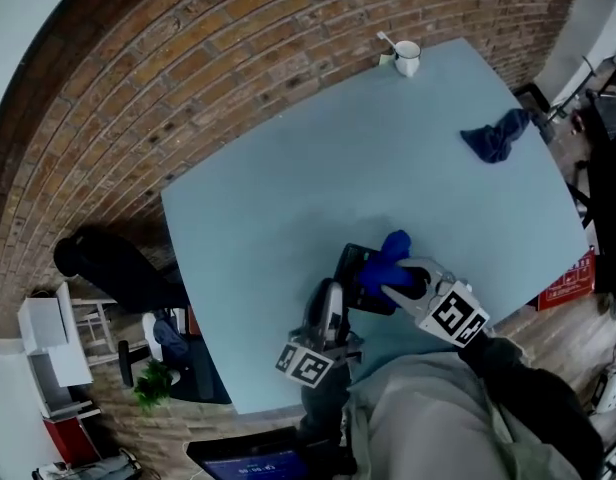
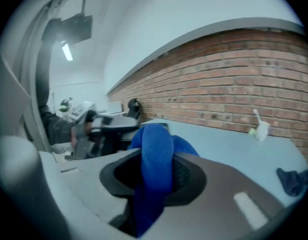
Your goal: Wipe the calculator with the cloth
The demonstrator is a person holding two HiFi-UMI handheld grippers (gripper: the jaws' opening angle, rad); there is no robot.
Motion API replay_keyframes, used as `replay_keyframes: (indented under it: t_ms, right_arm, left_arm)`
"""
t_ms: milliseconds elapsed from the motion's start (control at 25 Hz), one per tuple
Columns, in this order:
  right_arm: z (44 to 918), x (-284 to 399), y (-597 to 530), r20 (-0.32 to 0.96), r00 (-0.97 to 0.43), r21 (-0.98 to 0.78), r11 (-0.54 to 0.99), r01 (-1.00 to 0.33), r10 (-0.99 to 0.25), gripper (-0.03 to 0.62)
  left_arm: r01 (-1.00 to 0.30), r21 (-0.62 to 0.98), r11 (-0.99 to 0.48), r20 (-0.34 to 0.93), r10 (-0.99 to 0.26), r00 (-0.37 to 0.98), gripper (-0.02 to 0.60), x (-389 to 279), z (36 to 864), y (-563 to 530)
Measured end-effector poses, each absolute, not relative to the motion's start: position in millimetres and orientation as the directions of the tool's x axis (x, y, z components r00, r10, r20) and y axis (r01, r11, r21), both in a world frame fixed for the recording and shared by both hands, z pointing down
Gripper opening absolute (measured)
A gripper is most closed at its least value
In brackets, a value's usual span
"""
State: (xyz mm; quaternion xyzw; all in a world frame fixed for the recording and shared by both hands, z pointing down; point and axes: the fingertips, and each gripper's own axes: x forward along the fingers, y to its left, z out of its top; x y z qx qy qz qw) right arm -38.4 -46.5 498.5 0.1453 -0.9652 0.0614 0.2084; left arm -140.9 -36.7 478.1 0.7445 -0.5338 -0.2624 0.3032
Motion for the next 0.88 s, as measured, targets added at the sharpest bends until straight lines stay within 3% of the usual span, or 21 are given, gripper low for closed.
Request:
replay_keyframes:
  t_ms: [120,280,360,560,640,880]
  right_arm:
    - [479,-25,-68,0.390,-0.862,-0.102,0.915,-0.391,-0.324,0.110]
    - [459,-58,17,0.425,-0.893,-0.037,0.982,-0.184,-0.152,0.110]
    - [454,-63,38,0.423,-0.897,0.007,0.990,-0.139,-0.128,0.110]
    - [430,-19,-39,0.294,-0.876,-0.110,0.896,-0.429,-0.383,0.109]
    - [425,-13,-48,0.295,-0.868,-0.129,0.883,-0.451,-0.400,0.109]
    - [393,-63,29,0.270,-0.954,-0.107,0.981,-0.164,-0.130,0.091]
  left_arm:
    - [-0.636,0.726,-0.262,-0.119,-0.959,0.259,0.041,-137,455,-22]
    - [-0.682,0.685,-0.256,-0.131,-0.964,0.230,0.041,-127,434,-13]
    - [-0.700,0.653,-0.289,-0.148,-0.955,0.256,0.041,-119,424,-7]
    - [-0.732,0.589,-0.342,-0.192,-0.939,0.284,0.041,-106,401,14]
    - [-0.752,0.557,-0.353,-0.195,-0.936,0.295,0.041,-98,397,19]
    - [-0.815,0.473,-0.336,-0.181,-0.942,0.283,0.040,-99,392,27]
